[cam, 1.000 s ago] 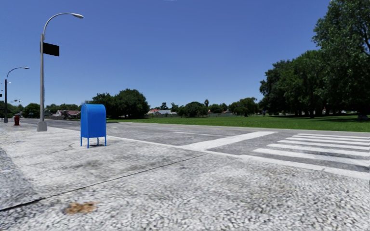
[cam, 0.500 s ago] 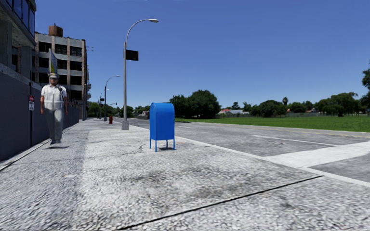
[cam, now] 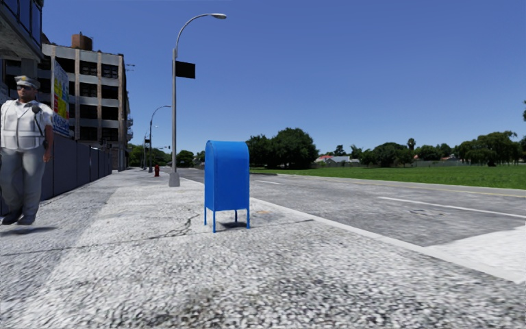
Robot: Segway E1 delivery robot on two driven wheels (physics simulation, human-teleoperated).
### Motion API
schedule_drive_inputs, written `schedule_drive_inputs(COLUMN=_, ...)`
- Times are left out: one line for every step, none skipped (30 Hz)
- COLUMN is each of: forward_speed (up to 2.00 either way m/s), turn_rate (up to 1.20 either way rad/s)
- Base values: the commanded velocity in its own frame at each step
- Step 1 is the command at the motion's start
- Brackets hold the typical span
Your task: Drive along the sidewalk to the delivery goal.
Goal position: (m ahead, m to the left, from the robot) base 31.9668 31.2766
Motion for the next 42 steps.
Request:
schedule_drive_inputs(forward_speed=2.0, turn_rate=0.96)
schedule_drive_inputs(forward_speed=2.0, turn_rate=1.2)
schedule_drive_inputs(forward_speed=2.0, turn_rate=1.2)
schedule_drive_inputs(forward_speed=2.0, turn_rate=1.2)
schedule_drive_inputs(forward_speed=2.0, turn_rate=1.2)
schedule_drive_inputs(forward_speed=2.0, turn_rate=1.2)
schedule_drive_inputs(forward_speed=2.0, turn_rate=1.2)
schedule_drive_inputs(forward_speed=2.0, turn_rate=1.2)
schedule_drive_inputs(forward_speed=2.0, turn_rate=1.2)
schedule_drive_inputs(forward_speed=2.0, turn_rate=1.2)
schedule_drive_inputs(forward_speed=2.0, turn_rate=1.19)
schedule_drive_inputs(forward_speed=2.0, turn_rate=0.75)
schedule_drive_inputs(forward_speed=2.0, turn_rate=0.75)
schedule_drive_inputs(forward_speed=2.0, turn_rate=0.7)
schedule_drive_inputs(forward_speed=2.0, turn_rate=0.67)
schedule_drive_inputs(forward_speed=2.0, turn_rate=0.56)
schedule_drive_inputs(forward_speed=2.0, turn_rate=0.46)
schedule_drive_inputs(forward_speed=2.0, turn_rate=0.46)
schedule_drive_inputs(forward_speed=2.0, turn_rate=0.37)
schedule_drive_inputs(forward_speed=2.0, turn_rate=0.27)
schedule_drive_inputs(forward_speed=2.0, turn_rate=0.21)
schedule_drive_inputs(forward_speed=2.0, turn_rate=0.21)
schedule_drive_inputs(forward_speed=2.0, turn_rate=0.07)
schedule_drive_inputs(forward_speed=2.0, turn_rate=0.01)
schedule_drive_inputs(forward_speed=2.0, turn_rate=0.0)
schedule_drive_inputs(forward_speed=2.0, turn_rate=0.0)
schedule_drive_inputs(forward_speed=2.0, turn_rate=0.0)
schedule_drive_inputs(forward_speed=2.0, turn_rate=0.0)
schedule_drive_inputs(forward_speed=2.0, turn_rate=0.0)
schedule_drive_inputs(forward_speed=2.0, turn_rate=0.0)
schedule_drive_inputs(forward_speed=2.0, turn_rate=0.0)
schedule_drive_inputs(forward_speed=2.0, turn_rate=0.0)
schedule_drive_inputs(forward_speed=2.0, turn_rate=0.0)
schedule_drive_inputs(forward_speed=2.0, turn_rate=0.0)
schedule_drive_inputs(forward_speed=2.0, turn_rate=0.0)
schedule_drive_inputs(forward_speed=2.0, turn_rate=0.0)
schedule_drive_inputs(forward_speed=2.0, turn_rate=0.0)
schedule_drive_inputs(forward_speed=2.0, turn_rate=0.0)
schedule_drive_inputs(forward_speed=2.0, turn_rate=0.0)
schedule_drive_inputs(forward_speed=2.0, turn_rate=0.0)
schedule_drive_inputs(forward_speed=2.0, turn_rate=0.0)
schedule_drive_inputs(forward_speed=2.0, turn_rate=0.0)
